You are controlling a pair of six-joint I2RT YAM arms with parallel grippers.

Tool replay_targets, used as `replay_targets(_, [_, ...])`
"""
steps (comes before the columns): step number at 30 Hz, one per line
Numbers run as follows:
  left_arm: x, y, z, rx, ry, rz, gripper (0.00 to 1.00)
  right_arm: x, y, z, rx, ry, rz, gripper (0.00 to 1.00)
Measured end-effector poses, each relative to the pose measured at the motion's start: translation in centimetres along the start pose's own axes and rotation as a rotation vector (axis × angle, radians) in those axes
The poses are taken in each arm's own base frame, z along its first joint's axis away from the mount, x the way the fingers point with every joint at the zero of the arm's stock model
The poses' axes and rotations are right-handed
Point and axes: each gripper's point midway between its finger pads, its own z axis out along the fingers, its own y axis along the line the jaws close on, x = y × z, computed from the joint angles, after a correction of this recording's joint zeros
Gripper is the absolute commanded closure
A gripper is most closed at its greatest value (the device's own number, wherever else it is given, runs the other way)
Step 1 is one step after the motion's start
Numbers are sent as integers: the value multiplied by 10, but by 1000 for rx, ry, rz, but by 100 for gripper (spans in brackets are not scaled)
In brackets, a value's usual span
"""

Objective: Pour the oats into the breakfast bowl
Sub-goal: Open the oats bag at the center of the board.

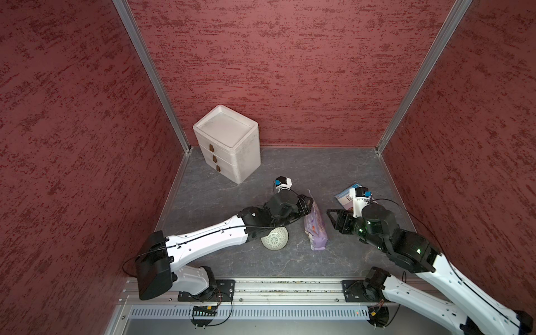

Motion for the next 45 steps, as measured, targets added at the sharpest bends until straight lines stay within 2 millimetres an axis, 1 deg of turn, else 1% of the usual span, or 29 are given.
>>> replay_targets(3, [3,5,6,-19,3,4,49,3,-1,7,12,11,12,43])
replay_targets(6, [2,2,6,-6,-3,4,53,6,-2,14,21,21,17,43])
replay_targets(9, [1,-5,6,20,-12,-1,59,10,-2,21,26,37,18,43])
replay_targets(11, [-1,-8,6,34,-16,-5,68,11,-2,23,25,41,23,43])
replay_targets(12, [-1,-9,6,37,-17,-4,71,11,-1,23,22,41,26,43])
replay_targets(15, [-1,-10,6,42,-18,-12,76,11,1,24,10,37,32,43])
replay_targets(23, [-1,-13,7,55,-18,-17,75,11,4,24,-10,39,38,42])
replay_targets(28, [0,-14,8,64,-14,-24,77,11,5,24,-14,39,39,42])
replay_targets(30, [0,-15,9,68,-12,-28,82,11,5,24,-15,39,39,42])
replay_targets(35, [2,-14,11,69,-7,-35,86,11,5,24,-19,40,39,42])
replay_targets(37, [3,-13,12,65,-5,-36,91,12,6,24,-20,41,39,42])
replay_targets(42, [3,-12,13,66,-6,-40,100,11,7,22,-31,40,41,40])
replay_targets(45, [4,-10,14,63,-6,-45,100,12,8,22,-36,41,42,40])
